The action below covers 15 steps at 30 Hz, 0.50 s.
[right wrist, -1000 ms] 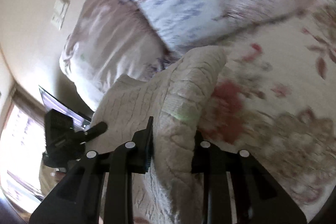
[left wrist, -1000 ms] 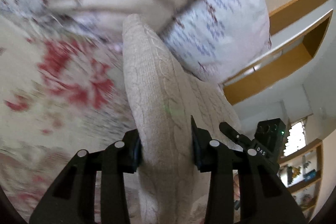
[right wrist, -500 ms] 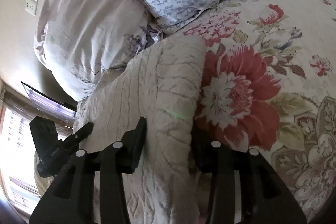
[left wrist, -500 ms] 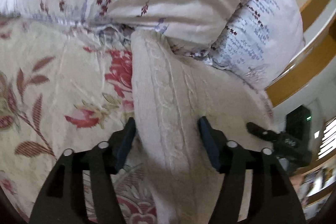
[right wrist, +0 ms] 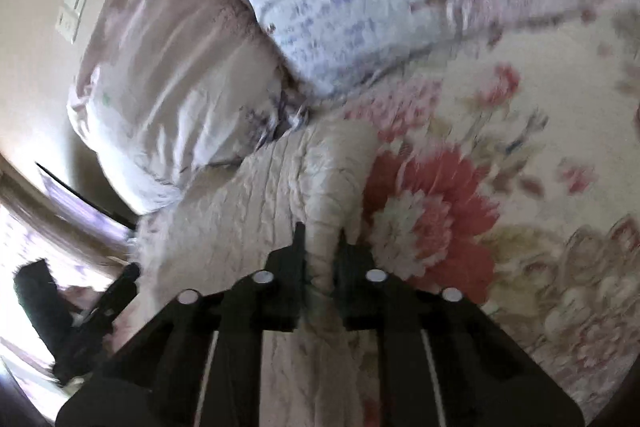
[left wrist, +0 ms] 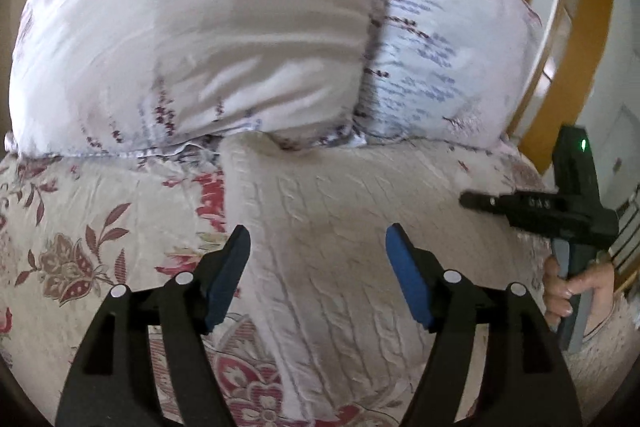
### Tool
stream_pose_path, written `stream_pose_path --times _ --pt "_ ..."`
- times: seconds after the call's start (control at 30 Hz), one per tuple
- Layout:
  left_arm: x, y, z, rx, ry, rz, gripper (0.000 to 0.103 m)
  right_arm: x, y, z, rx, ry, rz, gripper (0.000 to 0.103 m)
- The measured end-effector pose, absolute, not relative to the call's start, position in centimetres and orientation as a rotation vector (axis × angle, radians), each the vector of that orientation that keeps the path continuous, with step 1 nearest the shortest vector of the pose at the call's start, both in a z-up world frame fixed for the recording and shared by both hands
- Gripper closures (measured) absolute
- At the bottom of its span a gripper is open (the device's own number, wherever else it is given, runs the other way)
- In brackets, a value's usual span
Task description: Fold small clothes
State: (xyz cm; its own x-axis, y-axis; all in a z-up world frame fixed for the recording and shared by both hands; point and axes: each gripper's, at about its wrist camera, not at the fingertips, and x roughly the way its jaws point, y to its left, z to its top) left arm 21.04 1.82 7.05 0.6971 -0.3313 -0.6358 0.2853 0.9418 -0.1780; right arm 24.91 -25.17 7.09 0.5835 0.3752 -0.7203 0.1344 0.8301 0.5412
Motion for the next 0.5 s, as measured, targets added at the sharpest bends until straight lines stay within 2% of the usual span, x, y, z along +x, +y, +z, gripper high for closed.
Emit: stream_pose_path --times 0.23,0.3,0.37,0.5 --pt "20.9 1.0 6.0 0.007 0.749 -0.280 0.032 25.2 -25.0 5.6 0.547 0.996 0.036 0.091" --pt "20.9 1.3 5.6 0.008 0.763 -0.265 0.032 25.3 -24.5 6.0 0.498 1.000 0.023 0.086" --pt "20.9 1.6 5.5 0.003 0.768 -0.258 0.032 24.8 -24.3 6.7 0.463 0.985 0.010 0.069" --pt "20.7 2.0 5.6 0.009 0.761 -0.241 0.028 22.6 -23.6 9.2 0.396 0.882 0.050 0.066"
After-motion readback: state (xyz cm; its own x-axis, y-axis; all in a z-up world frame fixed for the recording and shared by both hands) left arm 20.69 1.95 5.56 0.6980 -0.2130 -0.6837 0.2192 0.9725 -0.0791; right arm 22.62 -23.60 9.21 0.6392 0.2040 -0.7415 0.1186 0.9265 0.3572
